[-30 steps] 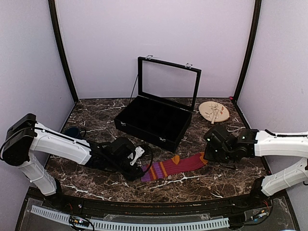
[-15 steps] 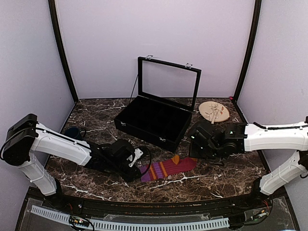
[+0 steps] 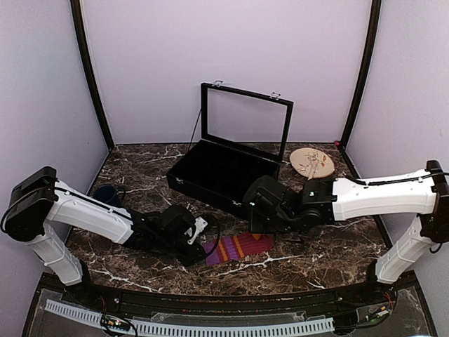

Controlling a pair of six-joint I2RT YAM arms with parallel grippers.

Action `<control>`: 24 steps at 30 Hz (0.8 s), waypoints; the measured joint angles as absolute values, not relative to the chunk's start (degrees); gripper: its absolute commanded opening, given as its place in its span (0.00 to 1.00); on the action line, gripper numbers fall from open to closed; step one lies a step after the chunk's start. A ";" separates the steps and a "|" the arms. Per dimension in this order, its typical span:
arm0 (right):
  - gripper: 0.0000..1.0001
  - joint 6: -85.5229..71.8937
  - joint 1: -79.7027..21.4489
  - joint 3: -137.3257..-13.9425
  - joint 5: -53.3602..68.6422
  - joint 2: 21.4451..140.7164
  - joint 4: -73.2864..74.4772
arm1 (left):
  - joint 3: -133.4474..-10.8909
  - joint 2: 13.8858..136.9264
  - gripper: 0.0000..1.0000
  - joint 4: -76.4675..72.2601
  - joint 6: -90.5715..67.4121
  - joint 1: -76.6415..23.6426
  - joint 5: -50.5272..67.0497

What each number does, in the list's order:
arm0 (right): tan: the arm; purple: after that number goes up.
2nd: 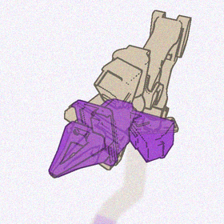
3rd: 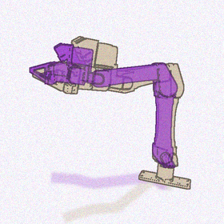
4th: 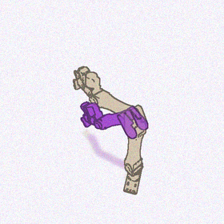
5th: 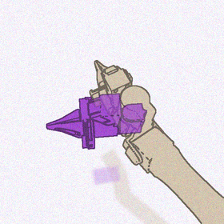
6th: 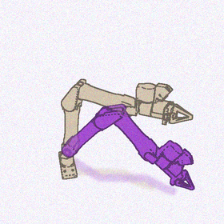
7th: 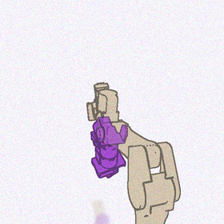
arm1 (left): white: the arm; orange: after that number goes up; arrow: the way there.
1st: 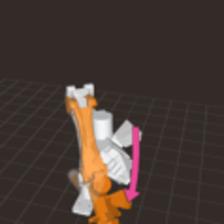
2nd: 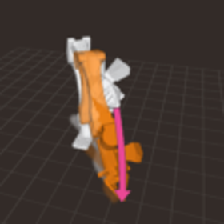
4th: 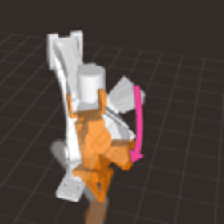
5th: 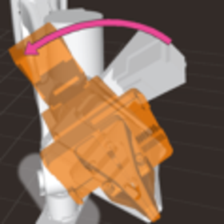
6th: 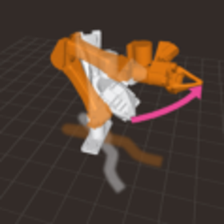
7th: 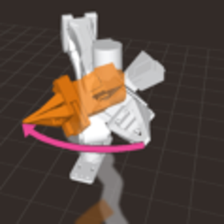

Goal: Roll the socks
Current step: Fold the sock at the center of the board.

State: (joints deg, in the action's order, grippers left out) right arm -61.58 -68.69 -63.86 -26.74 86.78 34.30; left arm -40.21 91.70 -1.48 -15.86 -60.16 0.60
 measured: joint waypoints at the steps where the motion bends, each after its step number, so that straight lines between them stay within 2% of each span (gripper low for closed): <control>1: 0.00 -61.43 -68.99 -64.53 -26.59 87.53 34.20 | -40.03 91.70 0.33 -1.93 -15.94 -60.16 0.62; 24: 0.00 -58.50 -72.62 -73.84 -22.52 98.87 28.93 | -32.12 86.89 0.28 -9.37 -21.52 -58.65 3.84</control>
State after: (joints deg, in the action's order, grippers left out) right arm -58.50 -72.62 -73.84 -22.52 98.87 28.93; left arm -32.12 86.89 -9.37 -21.52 -58.65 3.84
